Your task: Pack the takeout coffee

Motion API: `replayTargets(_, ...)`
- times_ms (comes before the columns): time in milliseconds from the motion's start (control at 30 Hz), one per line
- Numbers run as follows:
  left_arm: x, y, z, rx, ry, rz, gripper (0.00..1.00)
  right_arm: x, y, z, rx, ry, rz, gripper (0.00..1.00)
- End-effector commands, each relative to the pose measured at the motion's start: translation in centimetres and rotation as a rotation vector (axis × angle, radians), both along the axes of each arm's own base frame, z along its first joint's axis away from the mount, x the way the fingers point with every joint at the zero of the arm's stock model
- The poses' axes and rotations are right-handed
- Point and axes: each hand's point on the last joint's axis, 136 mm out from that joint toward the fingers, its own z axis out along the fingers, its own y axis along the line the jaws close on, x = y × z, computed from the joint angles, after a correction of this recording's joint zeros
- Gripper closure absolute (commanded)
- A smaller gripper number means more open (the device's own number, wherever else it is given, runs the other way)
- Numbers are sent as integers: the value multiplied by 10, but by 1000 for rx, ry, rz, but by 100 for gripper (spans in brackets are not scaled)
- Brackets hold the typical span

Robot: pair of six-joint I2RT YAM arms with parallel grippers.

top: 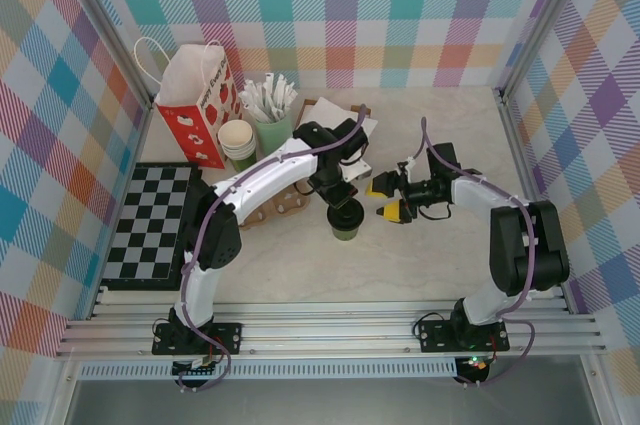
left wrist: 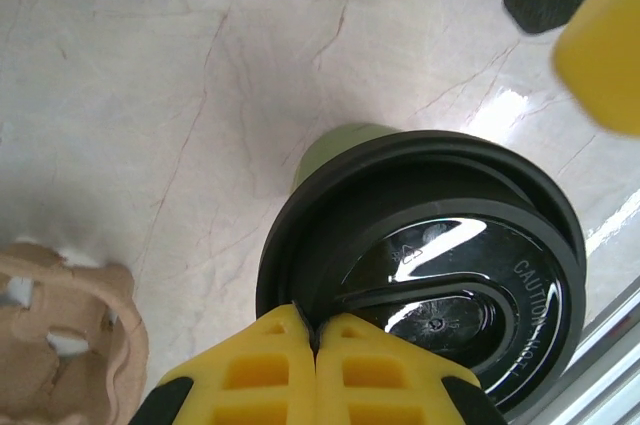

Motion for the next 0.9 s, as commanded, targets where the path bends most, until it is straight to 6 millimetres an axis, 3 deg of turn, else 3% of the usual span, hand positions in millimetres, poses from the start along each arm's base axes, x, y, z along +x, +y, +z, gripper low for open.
replayTargets(0,-7,-3,9,-8,-44,-72,100,-5,4,-3,34,21,38,21)
replayTargets(433,-8,-3,1,-2,-37,-55,100,-12,22,-22,32,58,93,36)
replayTargets(600,-12,-4,-4,-14,-19,-40,100,-12,19,-43,-30,99,61,39)
replayTargets(867,-34,0,-44,-40,100,52,100,-35,10,-85,-125,187,46,41)
